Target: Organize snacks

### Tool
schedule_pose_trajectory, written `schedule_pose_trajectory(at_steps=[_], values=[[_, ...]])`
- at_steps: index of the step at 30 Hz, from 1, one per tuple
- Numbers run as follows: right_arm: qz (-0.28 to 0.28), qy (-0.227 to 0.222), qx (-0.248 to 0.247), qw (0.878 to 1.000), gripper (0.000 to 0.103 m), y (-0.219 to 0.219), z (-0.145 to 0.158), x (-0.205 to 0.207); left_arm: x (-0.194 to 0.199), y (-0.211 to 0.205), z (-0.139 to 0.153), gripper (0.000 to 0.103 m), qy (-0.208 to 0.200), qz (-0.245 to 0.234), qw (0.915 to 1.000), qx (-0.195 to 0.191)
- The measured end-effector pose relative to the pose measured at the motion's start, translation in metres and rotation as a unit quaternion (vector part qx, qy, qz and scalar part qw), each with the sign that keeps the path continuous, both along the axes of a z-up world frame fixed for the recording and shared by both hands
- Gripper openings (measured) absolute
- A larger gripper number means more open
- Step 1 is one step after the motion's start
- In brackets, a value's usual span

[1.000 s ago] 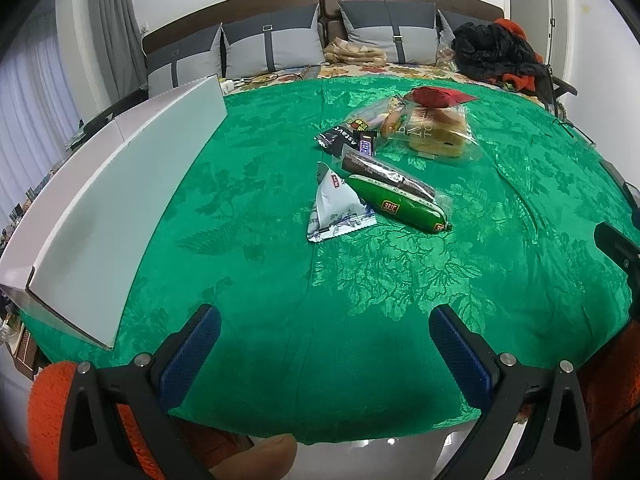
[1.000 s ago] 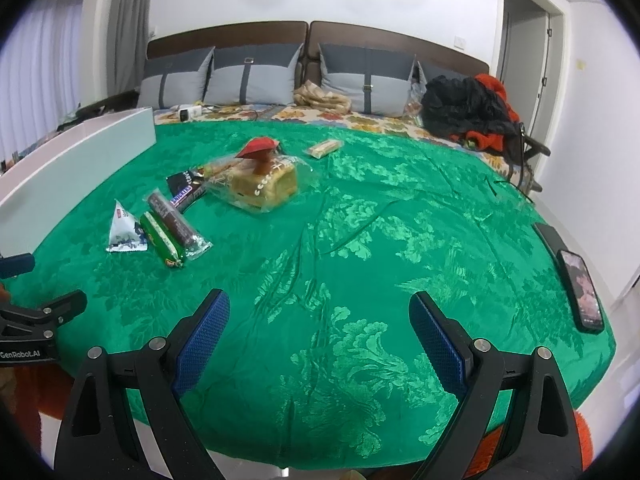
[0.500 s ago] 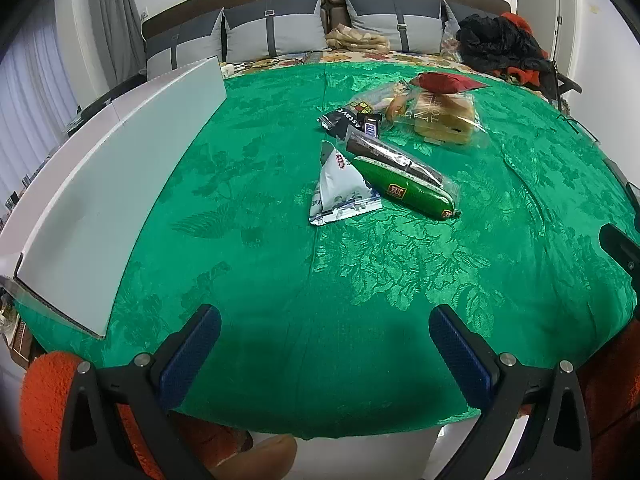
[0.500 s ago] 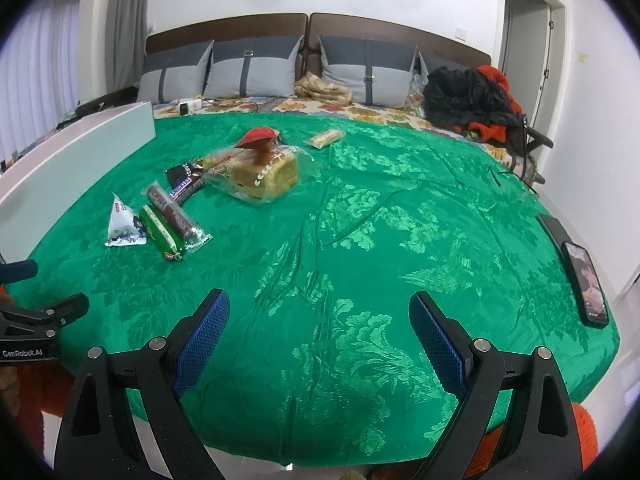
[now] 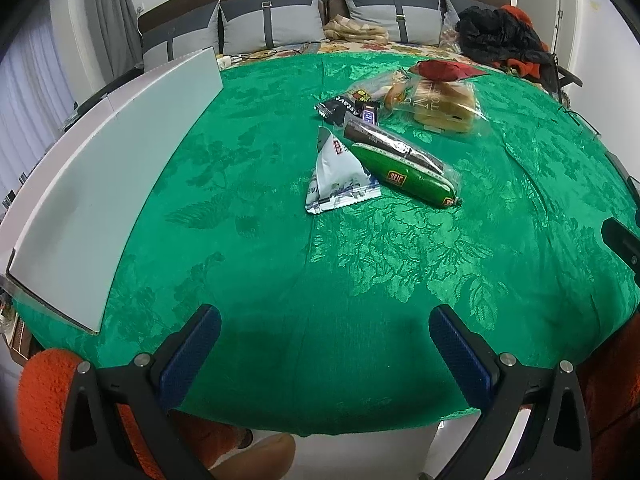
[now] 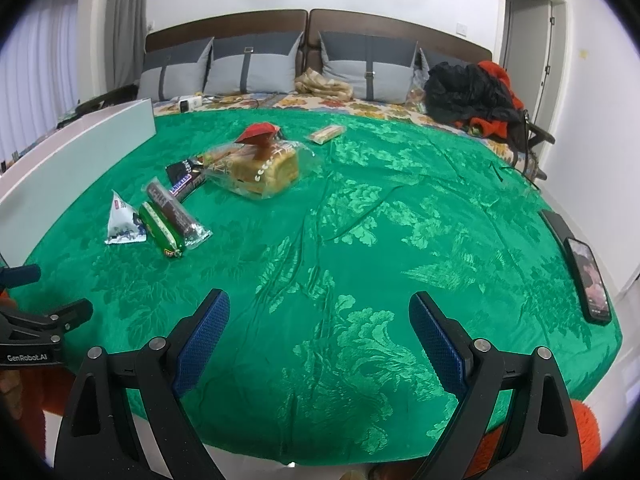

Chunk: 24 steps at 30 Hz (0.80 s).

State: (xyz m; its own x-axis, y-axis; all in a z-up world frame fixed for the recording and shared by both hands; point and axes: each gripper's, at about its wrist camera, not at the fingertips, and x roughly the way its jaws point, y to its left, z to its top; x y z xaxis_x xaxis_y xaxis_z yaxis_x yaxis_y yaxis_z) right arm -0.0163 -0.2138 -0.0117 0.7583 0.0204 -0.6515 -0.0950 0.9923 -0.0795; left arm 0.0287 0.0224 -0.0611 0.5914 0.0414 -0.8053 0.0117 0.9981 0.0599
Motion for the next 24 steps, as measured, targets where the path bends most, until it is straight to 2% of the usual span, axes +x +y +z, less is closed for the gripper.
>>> schedule_pose_trajectory(at_steps=[8, 24], values=[[-0.006, 0.030, 0.004, 1.000, 0.093, -0.003, -0.011, 0.006, 0.004, -0.002, -0.011, 0.103, 0.023, -0.005, 0.9997, -0.001], [-0.004, 0.097, 0.010, 0.995, 0.093, -0.002, -0.036, 0.015, 0.007, 0.000, -0.018, 0.103, 0.036, -0.004, 0.9994, -0.001]])
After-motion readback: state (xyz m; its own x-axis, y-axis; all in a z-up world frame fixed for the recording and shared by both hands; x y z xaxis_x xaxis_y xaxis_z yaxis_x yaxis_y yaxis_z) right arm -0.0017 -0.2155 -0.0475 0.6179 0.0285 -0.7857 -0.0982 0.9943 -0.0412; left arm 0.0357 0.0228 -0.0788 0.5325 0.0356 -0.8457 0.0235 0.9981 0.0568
